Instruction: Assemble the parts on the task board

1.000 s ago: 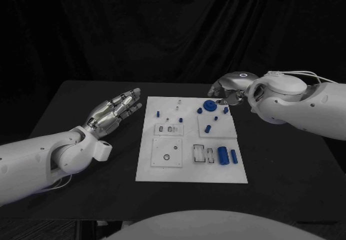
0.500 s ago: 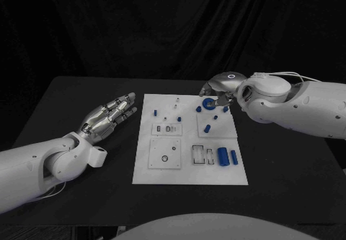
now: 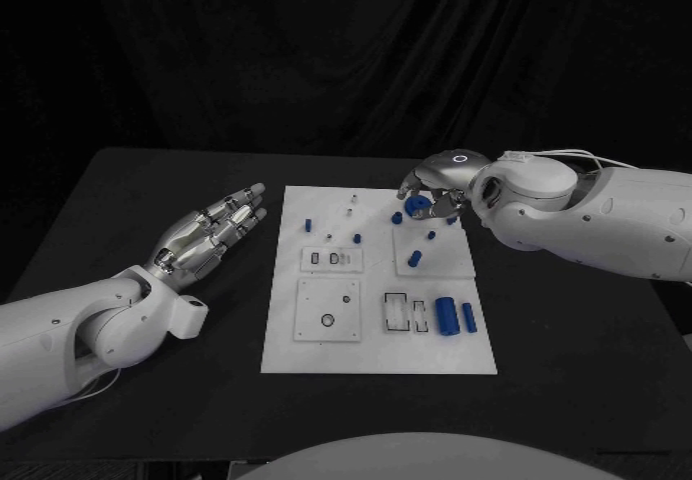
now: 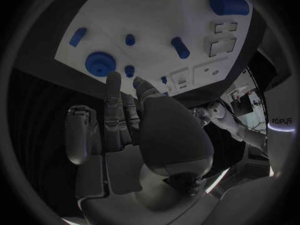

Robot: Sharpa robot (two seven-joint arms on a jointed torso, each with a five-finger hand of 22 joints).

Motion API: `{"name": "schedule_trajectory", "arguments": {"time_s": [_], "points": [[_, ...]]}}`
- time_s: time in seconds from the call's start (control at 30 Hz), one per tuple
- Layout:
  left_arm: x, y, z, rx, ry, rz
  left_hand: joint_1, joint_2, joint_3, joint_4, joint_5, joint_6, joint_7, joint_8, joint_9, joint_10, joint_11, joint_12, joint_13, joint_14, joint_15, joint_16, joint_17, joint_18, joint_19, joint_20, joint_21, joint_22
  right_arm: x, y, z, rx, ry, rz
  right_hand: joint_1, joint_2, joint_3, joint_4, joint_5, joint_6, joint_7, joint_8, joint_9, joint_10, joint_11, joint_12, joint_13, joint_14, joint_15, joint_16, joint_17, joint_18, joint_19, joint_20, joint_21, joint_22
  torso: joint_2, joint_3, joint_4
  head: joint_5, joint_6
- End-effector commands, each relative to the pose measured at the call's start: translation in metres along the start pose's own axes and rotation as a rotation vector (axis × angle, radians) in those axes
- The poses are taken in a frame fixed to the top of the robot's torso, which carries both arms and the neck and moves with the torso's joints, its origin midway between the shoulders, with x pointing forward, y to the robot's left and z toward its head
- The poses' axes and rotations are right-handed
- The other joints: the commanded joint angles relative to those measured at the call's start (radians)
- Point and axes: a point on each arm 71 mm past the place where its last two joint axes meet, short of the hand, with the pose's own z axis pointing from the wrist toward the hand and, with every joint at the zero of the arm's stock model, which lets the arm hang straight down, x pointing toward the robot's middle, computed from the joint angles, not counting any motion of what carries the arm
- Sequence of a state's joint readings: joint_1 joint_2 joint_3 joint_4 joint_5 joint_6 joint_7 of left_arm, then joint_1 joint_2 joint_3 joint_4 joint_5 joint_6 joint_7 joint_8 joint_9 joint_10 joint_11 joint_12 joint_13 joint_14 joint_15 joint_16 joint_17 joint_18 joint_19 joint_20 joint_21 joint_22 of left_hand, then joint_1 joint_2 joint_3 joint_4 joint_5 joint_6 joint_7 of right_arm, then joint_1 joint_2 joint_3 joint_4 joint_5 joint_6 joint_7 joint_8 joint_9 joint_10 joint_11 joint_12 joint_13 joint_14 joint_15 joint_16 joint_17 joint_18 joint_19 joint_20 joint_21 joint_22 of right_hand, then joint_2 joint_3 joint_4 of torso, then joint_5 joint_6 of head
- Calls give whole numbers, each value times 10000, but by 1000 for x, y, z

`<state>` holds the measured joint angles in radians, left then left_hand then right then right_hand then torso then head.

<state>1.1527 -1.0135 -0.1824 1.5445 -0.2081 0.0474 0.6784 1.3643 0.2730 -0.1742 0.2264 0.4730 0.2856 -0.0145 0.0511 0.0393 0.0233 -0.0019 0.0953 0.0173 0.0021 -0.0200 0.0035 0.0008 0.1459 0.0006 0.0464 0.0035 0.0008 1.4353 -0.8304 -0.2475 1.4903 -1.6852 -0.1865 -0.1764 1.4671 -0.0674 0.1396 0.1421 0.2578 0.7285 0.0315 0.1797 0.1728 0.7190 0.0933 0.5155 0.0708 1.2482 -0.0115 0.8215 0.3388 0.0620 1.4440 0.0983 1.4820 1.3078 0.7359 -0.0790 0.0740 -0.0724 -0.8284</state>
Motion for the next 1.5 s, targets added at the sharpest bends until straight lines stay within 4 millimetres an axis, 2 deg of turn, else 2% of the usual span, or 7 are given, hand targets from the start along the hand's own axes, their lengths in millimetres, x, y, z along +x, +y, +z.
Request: {"name": "schedule_trajectory", "arguments": {"time_s": [0.03,0.17,0.47,0.6,0.9,1.27,1.5], "points": [[2,-28,-3,3389,147,630,-91,29,-113,21,-109,-600,-453,-205,-81,-30,-14,-230,-35,-21,-85,-35,-8,-116,-6,-98,-35,-8,2,-1,0,15,166,-155,-128,-20,61,35,-100,11,39,-75,13,128,-11,-99,-9,70,22,4,28,-186,58,27,41,833,96,-15,29,-48,60],[1,-31,-2,3475,123,738,-171,78,-195,27,-180,-934,-731,-247,-111,-60,-39,-463,-64,-21,-110,-35,-8,-60,-6,-62,-35,-8,3,-1,1,24,205,-168,-162,-15,83,65,-147,20,42,-112,16,226,-13,-150,-1,81,22,-5,48,-192,75,29,52,865,136,-16,34,-87,99],[-3,-33,-2,3496,15,901,-181,92,-279,-6,-166,-1373,-1185,-295,-166,-233,-429,-953,-173,-21,-340,-35,-8,104,-6,-135,-35,-8,9,-1,8,-17,70,27,-182,-4,172,103,-108,117,90,-163,37,514,6,-280,11,135,26,-6,107,-215,139,31,98,976,133,-1,-9,-69,35],[-4,-32,-3,3443,32,882,-166,94,-281,0,-114,-1365,-1181,-293,-165,-233,-421,-953,-173,-21,-300,-35,-8,106,-6,-100,-35,-8,13,1,11,-70,6,71,-189,-7,213,121,-92,187,106,-170,52,629,12,-345,10,161,27,-2,135,-229,179,33,126,1040,133,2,-5,-24,-3],[-6,-31,-3,3301,68,839,-75,122,-231,-44,44,-1240,-979,-274,-146,-233,-167,-953,-173,-21,-94,-35,-8,109,-6,113,-35,-8,17,5,19,-226,-297,143,-167,60,456,185,212,295,84,-270,65,818,56,-661,-17,209,55,5,232,-252,248,51,179,1163,154,0,3,0,-85],[-7,-29,-3,3096,134,759,30,123,-167,-175,236,-1163,-859,-263,-134,-233,11,-953,-173,-21,84,-35,-8,111,-6,289,-35,-8,18,6,25,-329,-506,131,-109,168,958,242,585,324,-226,-483,38,876,90,-1175,-35,192,73,-5,366,-254,250,78,187,1211,276,24,37,-100,64],[-7,-27,-3,2977,203,686,60,134,-135,-228,286,-1141,-810,-260,-130,-233,76,-953,-173,-21,181,-35,-8,112,-6,388,-35,-8,21,6,27,-312,-326,107,-83,104,1371,241,744,817,-157,-398,107,1192,79,-1420,-30,207,60,0,462,-274,304,68,224,1316,277,20,34,-112,83]]}}
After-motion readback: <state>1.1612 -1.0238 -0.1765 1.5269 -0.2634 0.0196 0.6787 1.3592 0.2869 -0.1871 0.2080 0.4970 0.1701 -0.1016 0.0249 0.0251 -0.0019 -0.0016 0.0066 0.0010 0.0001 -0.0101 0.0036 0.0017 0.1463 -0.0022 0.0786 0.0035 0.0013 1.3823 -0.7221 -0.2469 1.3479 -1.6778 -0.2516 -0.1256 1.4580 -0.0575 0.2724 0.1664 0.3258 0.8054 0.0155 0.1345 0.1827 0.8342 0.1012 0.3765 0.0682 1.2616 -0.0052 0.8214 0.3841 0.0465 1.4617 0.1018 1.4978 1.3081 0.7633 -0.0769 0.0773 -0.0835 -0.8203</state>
